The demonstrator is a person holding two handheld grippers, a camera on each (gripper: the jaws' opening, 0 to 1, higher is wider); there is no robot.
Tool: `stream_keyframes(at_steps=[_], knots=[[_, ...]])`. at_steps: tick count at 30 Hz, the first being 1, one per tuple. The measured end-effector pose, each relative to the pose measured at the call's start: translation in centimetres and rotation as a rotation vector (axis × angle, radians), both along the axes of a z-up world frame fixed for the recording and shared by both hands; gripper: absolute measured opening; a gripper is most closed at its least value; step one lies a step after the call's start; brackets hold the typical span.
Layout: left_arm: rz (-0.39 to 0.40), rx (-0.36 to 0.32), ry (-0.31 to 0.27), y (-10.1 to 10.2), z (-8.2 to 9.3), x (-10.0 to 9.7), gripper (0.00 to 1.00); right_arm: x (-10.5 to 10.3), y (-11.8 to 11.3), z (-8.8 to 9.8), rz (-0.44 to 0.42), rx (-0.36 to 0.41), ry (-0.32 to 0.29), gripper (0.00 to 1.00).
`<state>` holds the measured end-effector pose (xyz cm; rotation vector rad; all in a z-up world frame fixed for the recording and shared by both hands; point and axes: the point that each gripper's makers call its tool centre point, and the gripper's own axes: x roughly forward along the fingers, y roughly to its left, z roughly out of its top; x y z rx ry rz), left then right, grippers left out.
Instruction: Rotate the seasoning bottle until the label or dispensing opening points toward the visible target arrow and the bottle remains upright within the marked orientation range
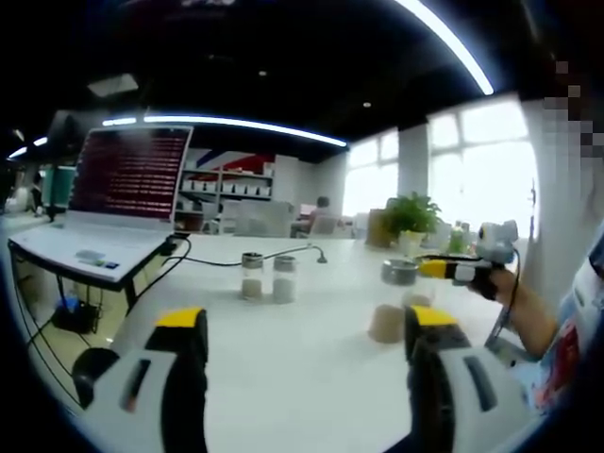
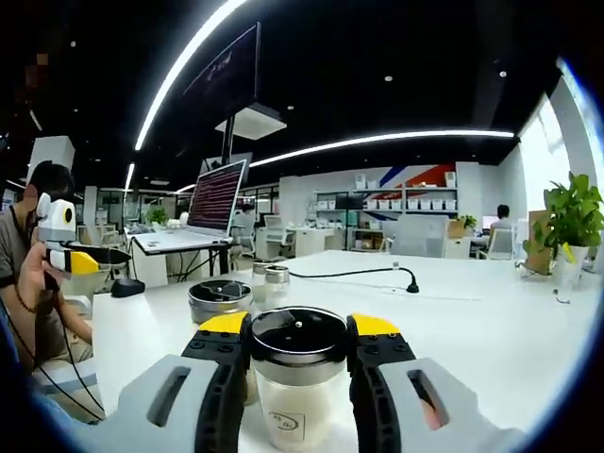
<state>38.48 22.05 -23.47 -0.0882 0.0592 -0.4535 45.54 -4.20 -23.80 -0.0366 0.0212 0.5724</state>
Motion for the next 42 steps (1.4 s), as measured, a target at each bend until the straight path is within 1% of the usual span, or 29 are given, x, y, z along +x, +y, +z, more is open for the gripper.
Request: stream_keyframes(at_steps=[9,17,34,35,38,39,42], knots=[[0.0,0.0,0.001,0.0,0.0,-0.1,0.91,0.0,-0.3,0.0,-0.058,0.01,-0.015,0.4],[0.002,-0.002,0.001,0.0,-0.1,-0.3,0.91,-0.4,-0.2,0.0,-0.096,-0.005,-0.025,0.4],[0.002,-0.003,0.004,0.1,-0.1,-0.3,0.91,-0.2,-0.4,-0.1,-0.13,-0.008,-0.039,0.4],[0.003,-0.003,0.004,0.1,-0.1,-0.3,0.91,-0.2,-0.4,-0.2,-0.133,0.0,-0.034,0.42],[0.002,-0.002,0.006,0.1,-0.2,-0.3,0.91,0.2,-1.2,-0.1,-0.174,0.024,-0.027,0.65],[0.002,-0.003,0.006,0.1,-0.2,-0.3,0.91,0.2,-1.4,0.0,-0.182,0.023,-0.025,0.67],[0.003,-0.004,0.007,0.1,-0.2,-0.3,0.91,-0.2,-1.7,0.6,-0.185,0.024,-0.036,0.66]])
